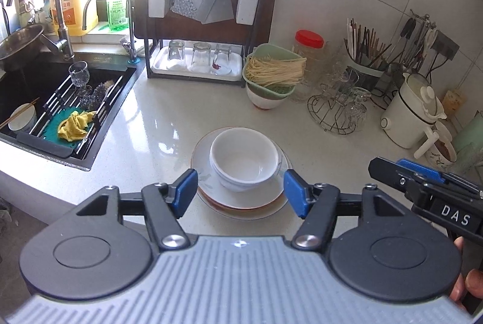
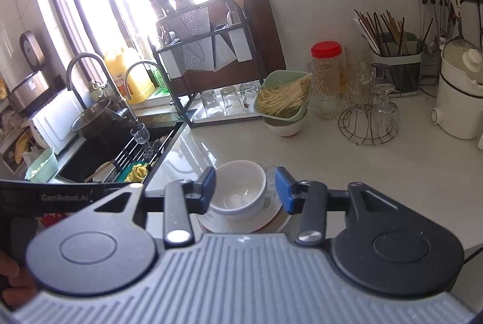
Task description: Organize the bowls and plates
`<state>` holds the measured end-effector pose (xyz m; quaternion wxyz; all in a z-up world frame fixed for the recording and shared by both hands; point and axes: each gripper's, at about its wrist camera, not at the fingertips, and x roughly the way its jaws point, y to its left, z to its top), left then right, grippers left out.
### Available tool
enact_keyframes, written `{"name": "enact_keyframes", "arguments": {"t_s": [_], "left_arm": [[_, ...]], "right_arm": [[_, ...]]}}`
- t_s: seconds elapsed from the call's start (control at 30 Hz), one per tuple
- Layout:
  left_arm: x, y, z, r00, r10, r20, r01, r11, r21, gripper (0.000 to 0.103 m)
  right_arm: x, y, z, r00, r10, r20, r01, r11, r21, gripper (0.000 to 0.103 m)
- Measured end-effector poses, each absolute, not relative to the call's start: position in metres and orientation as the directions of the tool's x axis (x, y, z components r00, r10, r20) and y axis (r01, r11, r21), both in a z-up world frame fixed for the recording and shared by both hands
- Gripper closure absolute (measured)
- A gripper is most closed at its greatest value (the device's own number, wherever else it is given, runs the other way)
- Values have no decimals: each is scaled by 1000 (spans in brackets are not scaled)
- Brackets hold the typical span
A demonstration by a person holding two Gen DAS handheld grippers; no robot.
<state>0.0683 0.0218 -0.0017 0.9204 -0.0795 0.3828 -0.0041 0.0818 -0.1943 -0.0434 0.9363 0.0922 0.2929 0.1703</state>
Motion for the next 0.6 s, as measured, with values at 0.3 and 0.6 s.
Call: {"name": "enact_keyframes", "arguments": {"t_s": [0.3,0.6], "left_arm": [[30,8,-9,725,-30,-688,-63,992,-110,20],[9,1,-14,724,-7,-690,-90,990,-105,11]], "right_arm": [[51,-202,-59,780,366,-508,-264,928,264,30],[30,-213,-60,803,368,-468,-268,926,267,4]]}}
